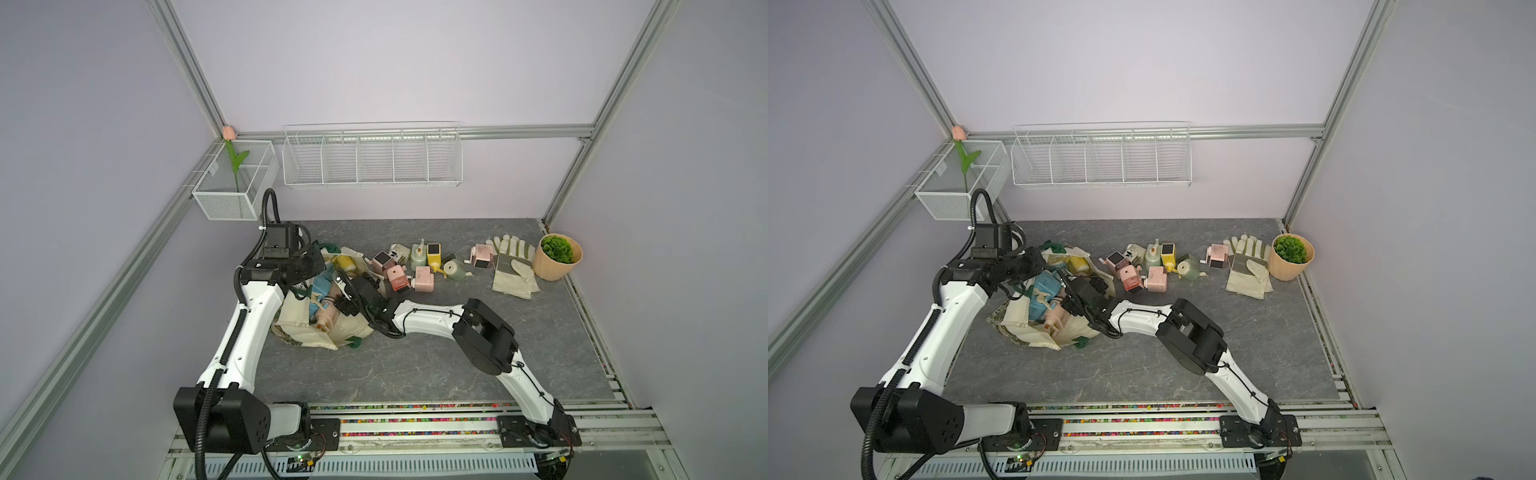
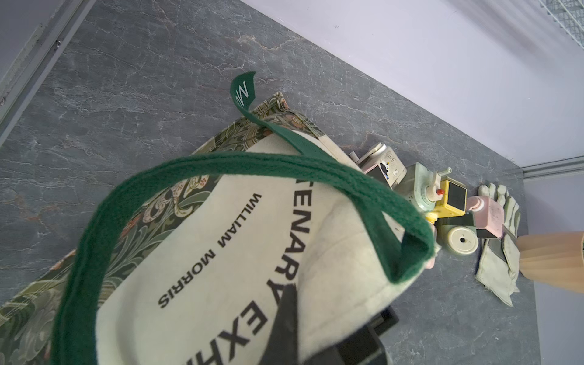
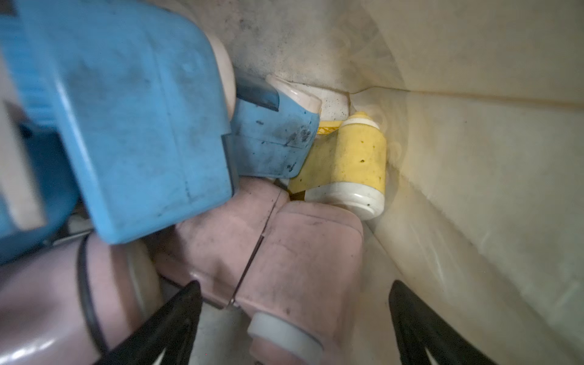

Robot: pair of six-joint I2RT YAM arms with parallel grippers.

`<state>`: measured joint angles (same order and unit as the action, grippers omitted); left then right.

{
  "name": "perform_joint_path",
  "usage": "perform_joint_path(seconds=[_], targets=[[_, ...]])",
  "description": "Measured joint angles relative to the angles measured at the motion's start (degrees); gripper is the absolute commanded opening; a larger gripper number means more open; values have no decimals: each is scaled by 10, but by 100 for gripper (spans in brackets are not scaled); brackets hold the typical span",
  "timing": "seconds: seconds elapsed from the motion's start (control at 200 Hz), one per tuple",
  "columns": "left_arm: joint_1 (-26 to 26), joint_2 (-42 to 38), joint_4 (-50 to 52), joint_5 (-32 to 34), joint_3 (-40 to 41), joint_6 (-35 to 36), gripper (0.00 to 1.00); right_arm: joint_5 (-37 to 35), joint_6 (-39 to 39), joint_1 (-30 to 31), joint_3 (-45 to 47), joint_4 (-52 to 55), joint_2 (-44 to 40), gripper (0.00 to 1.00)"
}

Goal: Take out the pencil sharpeners from the tote bags
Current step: Pick up the pencil sharpener from the canvas bag.

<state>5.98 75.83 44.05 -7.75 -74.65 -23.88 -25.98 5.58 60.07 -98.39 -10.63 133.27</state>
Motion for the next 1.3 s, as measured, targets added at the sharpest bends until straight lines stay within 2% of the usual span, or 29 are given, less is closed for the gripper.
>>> perform_joint_path(seconds=[0.42,0.705,0.975,1.135,1.305], targets=[[0,0,0,0,0,0,0,-1,-32,-22,-53,37,36,73],[0,0,0,0,0,0,0,14,-37,-27,-54,59,36,70],[0,0,0,-1,0,0,0,34,-37,-30,-55,69,36,48],[0,0,0,-1,0,0,0,54,-32,-30,-13,40,16,43],[0,0,0,-1,0,0,0,88,-28,-26,69,30,-50,41]])
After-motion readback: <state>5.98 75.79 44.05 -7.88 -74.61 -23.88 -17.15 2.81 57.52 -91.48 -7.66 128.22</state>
